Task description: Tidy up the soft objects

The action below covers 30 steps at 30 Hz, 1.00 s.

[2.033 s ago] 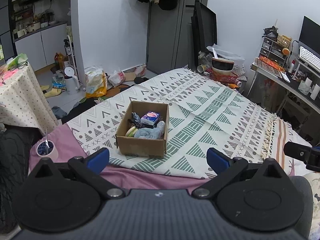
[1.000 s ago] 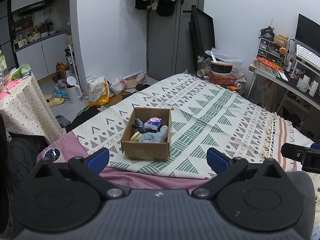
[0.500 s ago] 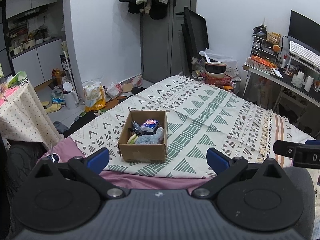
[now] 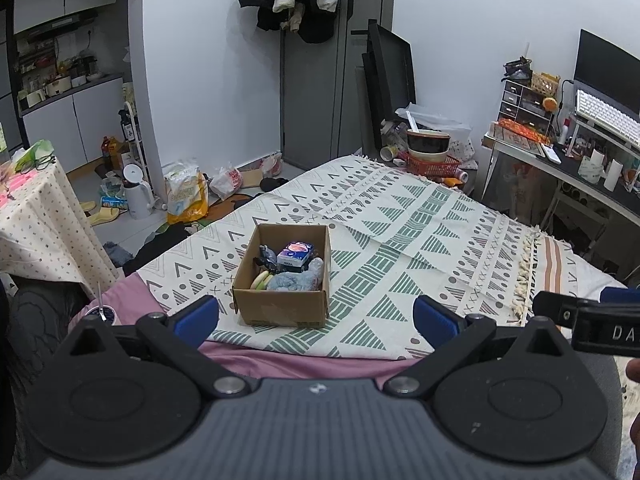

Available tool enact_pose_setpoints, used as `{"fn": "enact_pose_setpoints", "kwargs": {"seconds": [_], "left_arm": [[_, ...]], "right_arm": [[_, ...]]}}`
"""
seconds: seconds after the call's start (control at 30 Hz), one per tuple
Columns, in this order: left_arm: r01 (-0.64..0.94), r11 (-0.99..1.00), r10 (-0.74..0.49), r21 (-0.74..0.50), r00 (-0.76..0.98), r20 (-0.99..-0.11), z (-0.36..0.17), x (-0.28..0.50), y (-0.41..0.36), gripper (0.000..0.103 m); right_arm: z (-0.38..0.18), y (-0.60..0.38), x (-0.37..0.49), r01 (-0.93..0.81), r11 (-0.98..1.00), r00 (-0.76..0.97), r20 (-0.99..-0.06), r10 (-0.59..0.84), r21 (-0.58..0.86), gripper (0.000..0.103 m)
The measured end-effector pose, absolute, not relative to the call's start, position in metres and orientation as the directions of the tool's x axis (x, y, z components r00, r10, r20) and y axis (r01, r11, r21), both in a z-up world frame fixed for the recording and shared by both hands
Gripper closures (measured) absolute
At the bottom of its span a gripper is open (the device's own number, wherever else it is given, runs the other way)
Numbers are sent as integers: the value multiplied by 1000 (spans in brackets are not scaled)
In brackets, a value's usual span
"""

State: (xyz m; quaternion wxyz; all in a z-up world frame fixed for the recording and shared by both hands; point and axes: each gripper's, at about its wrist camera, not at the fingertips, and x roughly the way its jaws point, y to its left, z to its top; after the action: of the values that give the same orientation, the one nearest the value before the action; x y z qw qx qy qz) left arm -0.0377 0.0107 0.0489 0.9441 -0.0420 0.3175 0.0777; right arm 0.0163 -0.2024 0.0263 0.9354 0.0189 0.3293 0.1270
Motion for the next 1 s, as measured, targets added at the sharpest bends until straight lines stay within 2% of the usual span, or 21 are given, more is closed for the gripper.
{"fn": "enact_pose_setpoints", "kwargs": {"seconds": [1.0], "left_arm": [[-161, 987, 114, -21, 778, -618, 46, -36, 8, 0]], "right_arm": [[24, -209, 13, -204, 970, 752, -613, 242, 132, 0]]}}
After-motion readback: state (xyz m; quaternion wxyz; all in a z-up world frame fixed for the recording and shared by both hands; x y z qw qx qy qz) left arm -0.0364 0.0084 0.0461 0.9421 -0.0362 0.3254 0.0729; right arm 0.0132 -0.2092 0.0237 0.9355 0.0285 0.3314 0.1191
